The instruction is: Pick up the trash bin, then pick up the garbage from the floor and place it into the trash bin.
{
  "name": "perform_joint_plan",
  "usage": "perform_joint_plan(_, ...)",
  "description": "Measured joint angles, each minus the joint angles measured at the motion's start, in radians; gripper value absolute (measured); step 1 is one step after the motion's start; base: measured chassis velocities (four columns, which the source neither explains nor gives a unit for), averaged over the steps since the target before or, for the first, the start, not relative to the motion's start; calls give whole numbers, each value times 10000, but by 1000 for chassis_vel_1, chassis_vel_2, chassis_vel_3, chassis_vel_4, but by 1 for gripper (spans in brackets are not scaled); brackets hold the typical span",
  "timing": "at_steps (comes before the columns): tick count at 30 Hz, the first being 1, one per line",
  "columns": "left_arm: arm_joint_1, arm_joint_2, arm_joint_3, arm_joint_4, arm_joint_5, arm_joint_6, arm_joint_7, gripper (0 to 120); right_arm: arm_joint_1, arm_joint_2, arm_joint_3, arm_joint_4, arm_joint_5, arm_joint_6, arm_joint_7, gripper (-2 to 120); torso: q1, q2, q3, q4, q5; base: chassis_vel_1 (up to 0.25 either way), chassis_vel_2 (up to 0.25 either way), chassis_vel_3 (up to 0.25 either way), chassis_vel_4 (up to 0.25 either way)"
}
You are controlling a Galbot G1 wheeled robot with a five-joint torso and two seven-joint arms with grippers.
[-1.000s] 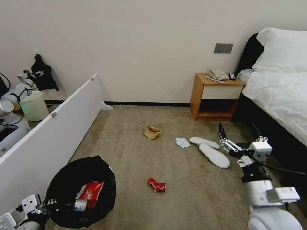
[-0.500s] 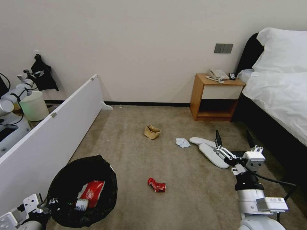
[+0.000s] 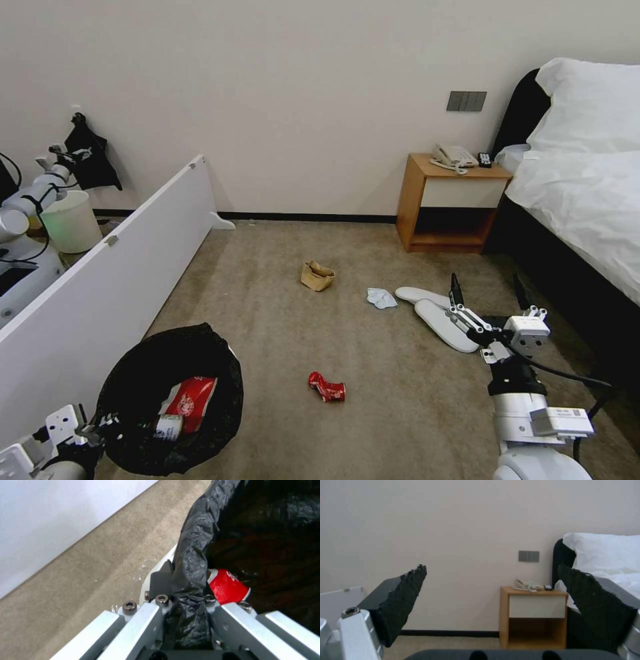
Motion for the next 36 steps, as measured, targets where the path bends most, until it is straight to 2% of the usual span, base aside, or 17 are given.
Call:
perform_joint_plan(18,-29,23,8,94,5,-1,-1,2,31,49,-55,-124,-28,47,-10,100,2,-1,2,0,-3,-174,170,170,-177)
perform_joint_plan(36,17,-29,-7,47,30,-1,0,2,48,-165,-75,-226,-32,136,-162,100,1,0,0,0,0,-3,4,2,-2)
